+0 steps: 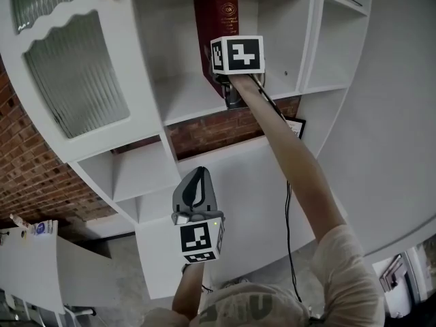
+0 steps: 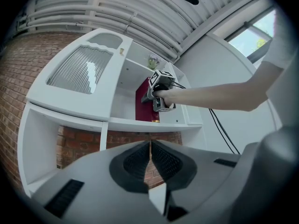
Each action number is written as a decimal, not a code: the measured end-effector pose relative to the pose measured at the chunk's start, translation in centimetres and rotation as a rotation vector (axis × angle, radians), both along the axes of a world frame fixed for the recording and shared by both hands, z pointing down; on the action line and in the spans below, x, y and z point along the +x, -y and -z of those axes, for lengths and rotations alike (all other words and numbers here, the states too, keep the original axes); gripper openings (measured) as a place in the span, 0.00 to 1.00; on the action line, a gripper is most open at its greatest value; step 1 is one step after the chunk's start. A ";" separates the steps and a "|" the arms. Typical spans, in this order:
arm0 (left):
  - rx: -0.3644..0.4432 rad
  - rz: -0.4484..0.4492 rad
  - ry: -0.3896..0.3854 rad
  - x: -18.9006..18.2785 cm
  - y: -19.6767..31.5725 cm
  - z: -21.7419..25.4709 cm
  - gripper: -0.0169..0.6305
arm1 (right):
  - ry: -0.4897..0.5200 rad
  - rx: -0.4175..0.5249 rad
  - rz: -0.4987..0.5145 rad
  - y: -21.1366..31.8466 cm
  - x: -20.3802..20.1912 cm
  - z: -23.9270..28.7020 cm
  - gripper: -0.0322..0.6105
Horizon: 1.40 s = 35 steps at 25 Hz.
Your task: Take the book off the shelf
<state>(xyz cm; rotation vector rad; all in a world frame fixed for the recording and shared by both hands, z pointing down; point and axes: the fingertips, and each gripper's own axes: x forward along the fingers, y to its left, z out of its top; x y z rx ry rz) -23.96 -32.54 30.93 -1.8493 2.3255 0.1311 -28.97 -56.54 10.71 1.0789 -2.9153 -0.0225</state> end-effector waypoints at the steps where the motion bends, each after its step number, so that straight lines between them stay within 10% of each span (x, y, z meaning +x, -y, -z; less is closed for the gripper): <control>1: 0.005 -0.003 0.004 0.1 0.0 0.2 0.05 | 0.007 0.003 0.009 -0.5 0.3 0.1 0.44; 21: 0.101 -0.098 0.039 3.8 -1.4 4.0 0.05 | 0.329 0.175 0.199 -18.2 15.9 -3.5 0.44; 35: 0.118 -0.143 0.070 6.2 -2.6 5.2 0.05 | 0.178 0.196 0.067 -20.7 22.3 -15.5 0.44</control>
